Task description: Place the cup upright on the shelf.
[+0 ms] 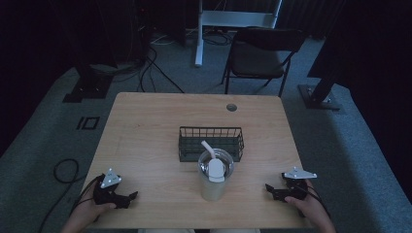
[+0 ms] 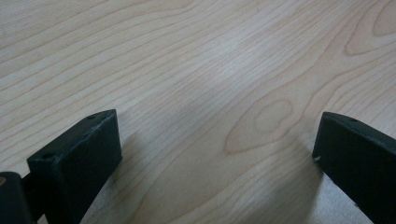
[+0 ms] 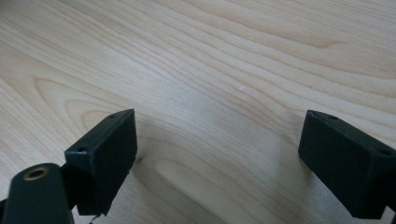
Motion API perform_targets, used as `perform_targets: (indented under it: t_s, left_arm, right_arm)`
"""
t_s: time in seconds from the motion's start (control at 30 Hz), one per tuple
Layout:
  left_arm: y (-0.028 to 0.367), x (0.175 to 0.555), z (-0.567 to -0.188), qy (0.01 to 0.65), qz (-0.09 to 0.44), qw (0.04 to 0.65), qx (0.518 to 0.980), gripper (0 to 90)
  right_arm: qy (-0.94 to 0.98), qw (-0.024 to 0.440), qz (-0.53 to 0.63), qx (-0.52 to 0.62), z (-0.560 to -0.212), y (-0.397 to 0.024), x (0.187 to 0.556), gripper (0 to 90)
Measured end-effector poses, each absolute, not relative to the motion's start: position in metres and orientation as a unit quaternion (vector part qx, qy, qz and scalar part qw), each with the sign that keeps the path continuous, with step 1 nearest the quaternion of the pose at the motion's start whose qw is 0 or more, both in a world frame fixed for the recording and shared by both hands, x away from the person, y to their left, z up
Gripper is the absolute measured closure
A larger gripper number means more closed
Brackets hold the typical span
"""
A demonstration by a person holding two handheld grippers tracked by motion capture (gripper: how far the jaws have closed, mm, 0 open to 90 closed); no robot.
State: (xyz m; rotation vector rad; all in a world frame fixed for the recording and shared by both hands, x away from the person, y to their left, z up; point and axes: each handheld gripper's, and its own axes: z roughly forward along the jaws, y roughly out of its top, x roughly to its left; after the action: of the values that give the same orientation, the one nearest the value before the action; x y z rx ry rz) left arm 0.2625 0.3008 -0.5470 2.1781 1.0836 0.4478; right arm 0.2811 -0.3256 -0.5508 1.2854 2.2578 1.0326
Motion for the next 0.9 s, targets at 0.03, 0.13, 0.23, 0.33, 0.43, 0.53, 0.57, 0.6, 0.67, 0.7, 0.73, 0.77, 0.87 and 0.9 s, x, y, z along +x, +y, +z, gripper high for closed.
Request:
perform_targets:
  t_s: [0.03,0.13,0.23,0.33,0.43,0.53,0.57,0.6,0.67,0.7,0.73,0.77,0.87,0.9]
  left_arm:
    - [0.301,0.262,-0.547,0.414,0.172,0.328,0.832,1.4]
    - [0.304,0.261,-0.547,0.412,0.176,0.328,0.832,1.4]
    - [0.303,0.259,-0.544,0.405,0.174,0.343,0.830,1.4]
    - [0.296,0.257,-0.541,0.387,0.165,0.365,0.830,1.4]
    - [0.293,0.256,-0.540,0.383,0.161,0.377,0.828,1.4]
    - [0.288,0.257,-0.538,0.379,0.165,0.392,0.822,1.5]
    - [0.288,0.257,-0.538,0.379,0.165,0.392,0.822,1.5]
    - [0.284,0.257,-0.537,0.375,0.165,0.398,0.821,1.5]
    - [0.281,0.258,-0.537,0.372,0.164,0.402,0.821,1.5]
    - [0.281,0.258,-0.537,0.372,0.164,0.402,0.821,1.5]
    - [0.277,0.258,-0.537,0.368,0.161,0.409,0.819,1.5]
    - [0.277,0.258,-0.537,0.368,0.161,0.409,0.819,1.5]
    - [0.272,0.258,-0.536,0.363,0.160,0.419,0.817,1.5]
    - [0.271,0.258,-0.535,0.361,0.160,0.421,0.817,1.5]
  right_arm:
    - [0.796,0.172,0.364,0.453,-0.551,-0.326,0.281,13.1]
    - [0.789,0.174,0.377,0.452,-0.550,-0.328,0.280,12.8]
    - [0.786,0.173,0.390,0.447,-0.548,-0.326,0.278,12.3]
    - [0.785,0.173,0.399,0.440,-0.546,-0.323,0.277,12.0]
    - [0.785,0.174,0.403,0.436,-0.545,-0.322,0.277,11.8]
    - [0.783,0.171,0.418,0.428,-0.540,-0.317,0.277,11.7]
    - [0.782,0.170,0.420,0.427,-0.539,-0.316,0.277,11.7]
    - [0.783,0.169,0.423,0.423,-0.538,-0.314,0.277,11.7]
    - [0.783,0.169,0.426,0.421,-0.536,-0.312,0.276,11.7]
    - [0.783,0.169,0.426,0.421,-0.536,-0.312,0.276,11.7]
    - [0.784,0.168,0.431,0.414,-0.534,-0.310,0.276,11.7]
    - [0.784,0.168,0.433,0.412,-0.533,-0.309,0.276,11.7]
    - [0.785,0.168,0.438,0.406,-0.531,-0.307,0.275,11.7]
    - [0.785,0.169,0.440,0.403,-0.530,-0.306,0.275,11.7]
